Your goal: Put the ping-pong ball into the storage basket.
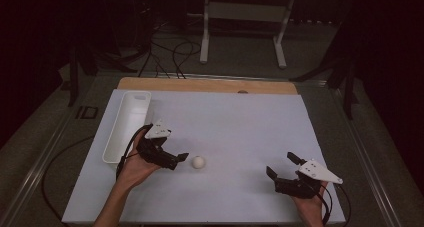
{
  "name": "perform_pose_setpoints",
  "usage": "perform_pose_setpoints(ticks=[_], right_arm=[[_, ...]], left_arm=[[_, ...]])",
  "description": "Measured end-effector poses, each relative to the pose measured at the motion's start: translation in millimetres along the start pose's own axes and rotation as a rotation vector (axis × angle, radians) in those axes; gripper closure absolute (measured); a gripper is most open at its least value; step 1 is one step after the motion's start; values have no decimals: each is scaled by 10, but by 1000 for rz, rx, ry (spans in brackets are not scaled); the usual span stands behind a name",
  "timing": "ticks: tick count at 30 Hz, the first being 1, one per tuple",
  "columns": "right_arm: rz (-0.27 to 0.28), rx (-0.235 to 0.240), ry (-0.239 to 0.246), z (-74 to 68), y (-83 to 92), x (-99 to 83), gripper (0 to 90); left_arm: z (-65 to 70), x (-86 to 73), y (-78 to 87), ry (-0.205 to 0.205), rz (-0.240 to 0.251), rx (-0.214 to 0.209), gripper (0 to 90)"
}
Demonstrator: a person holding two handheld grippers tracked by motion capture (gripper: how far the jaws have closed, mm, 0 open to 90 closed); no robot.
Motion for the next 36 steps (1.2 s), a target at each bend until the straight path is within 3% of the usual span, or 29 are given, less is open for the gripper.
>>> perform_pose_setpoints(ticks=[36], right_arm=[[1,6,5,12,-31,25,79]], left_arm=[[90,76,-256,-11,-66,-27,0]])
Point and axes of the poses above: each handheld gripper's, and its own axes: y roughly backward along the jaws, x roughly out of its top, z roughly to its right, the point moved 4 cm from there along -y, roughly forward along the jaws, and after that the axes turned 14 degrees about -y, right-handed, at the moved point
